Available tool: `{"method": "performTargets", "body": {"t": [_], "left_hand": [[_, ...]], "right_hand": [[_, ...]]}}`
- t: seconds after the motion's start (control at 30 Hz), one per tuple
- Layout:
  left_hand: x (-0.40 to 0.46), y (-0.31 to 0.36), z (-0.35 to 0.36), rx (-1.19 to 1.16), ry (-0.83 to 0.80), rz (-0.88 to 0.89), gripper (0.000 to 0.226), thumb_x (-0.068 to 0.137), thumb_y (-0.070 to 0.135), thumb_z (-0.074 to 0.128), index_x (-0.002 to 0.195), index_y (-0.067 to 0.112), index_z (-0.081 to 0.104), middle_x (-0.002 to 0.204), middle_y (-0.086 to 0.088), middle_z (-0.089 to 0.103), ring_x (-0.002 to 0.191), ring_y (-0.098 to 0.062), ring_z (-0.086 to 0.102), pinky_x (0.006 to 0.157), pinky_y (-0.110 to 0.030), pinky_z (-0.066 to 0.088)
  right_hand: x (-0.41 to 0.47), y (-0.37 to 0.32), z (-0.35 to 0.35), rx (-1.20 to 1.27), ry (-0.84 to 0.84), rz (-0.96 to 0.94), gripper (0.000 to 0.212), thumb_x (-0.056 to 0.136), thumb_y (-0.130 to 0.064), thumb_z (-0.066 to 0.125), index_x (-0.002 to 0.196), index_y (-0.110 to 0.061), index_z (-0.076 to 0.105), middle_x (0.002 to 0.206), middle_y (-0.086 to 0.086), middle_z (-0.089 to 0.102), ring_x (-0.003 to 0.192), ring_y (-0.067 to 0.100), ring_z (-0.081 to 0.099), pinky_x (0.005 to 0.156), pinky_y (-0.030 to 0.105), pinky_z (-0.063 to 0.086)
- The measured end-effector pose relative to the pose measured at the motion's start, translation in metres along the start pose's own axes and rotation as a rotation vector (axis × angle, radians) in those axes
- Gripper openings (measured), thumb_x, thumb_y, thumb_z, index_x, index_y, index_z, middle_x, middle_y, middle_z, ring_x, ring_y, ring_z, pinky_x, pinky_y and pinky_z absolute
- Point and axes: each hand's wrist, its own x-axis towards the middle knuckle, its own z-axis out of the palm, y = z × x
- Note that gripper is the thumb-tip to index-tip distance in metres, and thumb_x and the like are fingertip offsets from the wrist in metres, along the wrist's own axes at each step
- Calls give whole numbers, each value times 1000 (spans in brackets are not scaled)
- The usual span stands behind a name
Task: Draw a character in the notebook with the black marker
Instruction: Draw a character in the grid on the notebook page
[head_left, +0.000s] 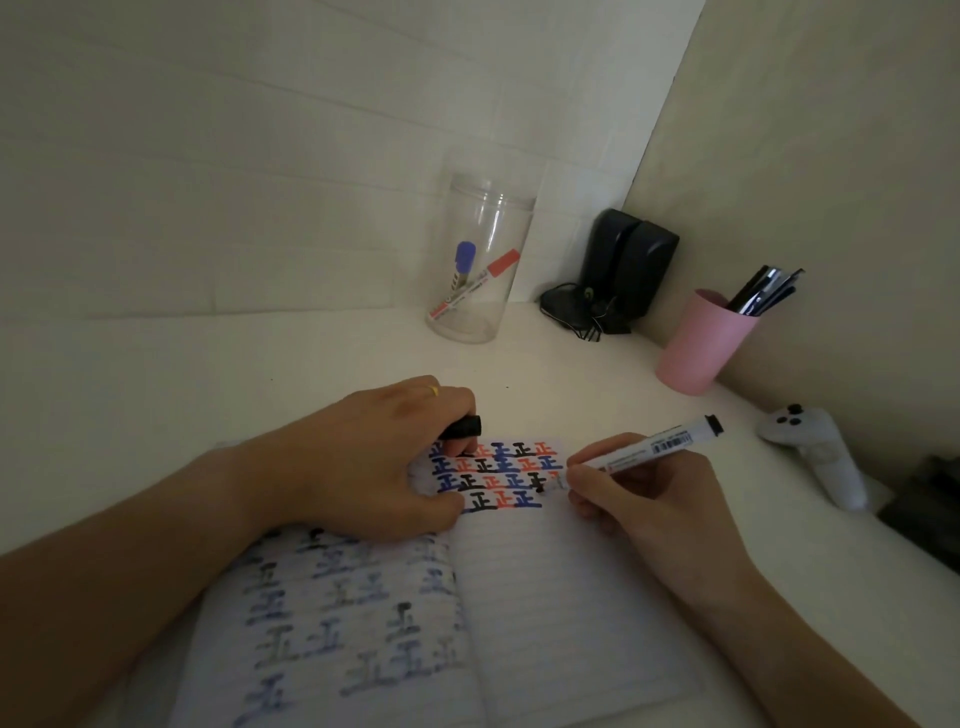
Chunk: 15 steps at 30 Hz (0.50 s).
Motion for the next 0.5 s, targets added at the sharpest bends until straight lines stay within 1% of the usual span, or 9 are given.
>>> {"method": "performTargets", "body": {"t": [0.07, 0.17, 0.2, 0.33, 0.5], "left_hand": [[0, 0, 0, 3, -5, -2, 48, 75, 63, 55, 108, 28, 53, 99, 7, 58, 89, -14, 57, 82, -42, 53], [0, 0, -1, 3, -4, -2, 48, 76, 63, 55, 108, 28, 53, 99, 7, 59, 90, -14, 58, 82, -42, 53], [0, 0, -1, 3, -5, -1, 48, 76, 63, 55, 108, 28, 53, 99, 7, 59, 90, -14, 58, 83, -41, 53], [0, 0, 0, 4, -2, 7, 45, 79, 60, 58, 108, 27, 53, 100, 6, 59, 91, -15, 57, 83, -41, 52], [0, 0, 0, 6, 4, 17, 43, 79, 58, 60, 107, 25, 53, 97, 6, 58, 89, -14, 56, 82, -41, 52]], "right_hand": [[1, 1, 1, -28, 18, 13, 5, 81, -2, 76, 78, -6, 77, 64, 11, 74, 56, 15, 66, 55, 23, 53], [3, 3, -1, -55, 70, 41, 5, 81, -6, 75, 76, -8, 75, 63, 11, 73, 56, 19, 65, 58, 31, 54], [3, 3, -1, -54, 75, 43, 5, 81, -6, 75, 76, -8, 75, 63, 11, 72, 56, 19, 65, 58, 32, 54], [1, -1, -1, 7, 56, 44, 4, 82, -3, 74, 78, -5, 76, 63, 11, 72, 57, 19, 64, 55, 30, 53], [0, -1, -1, -46, 27, 28, 8, 81, 0, 74, 75, -5, 76, 61, 10, 71, 55, 17, 63, 54, 27, 53]]}}
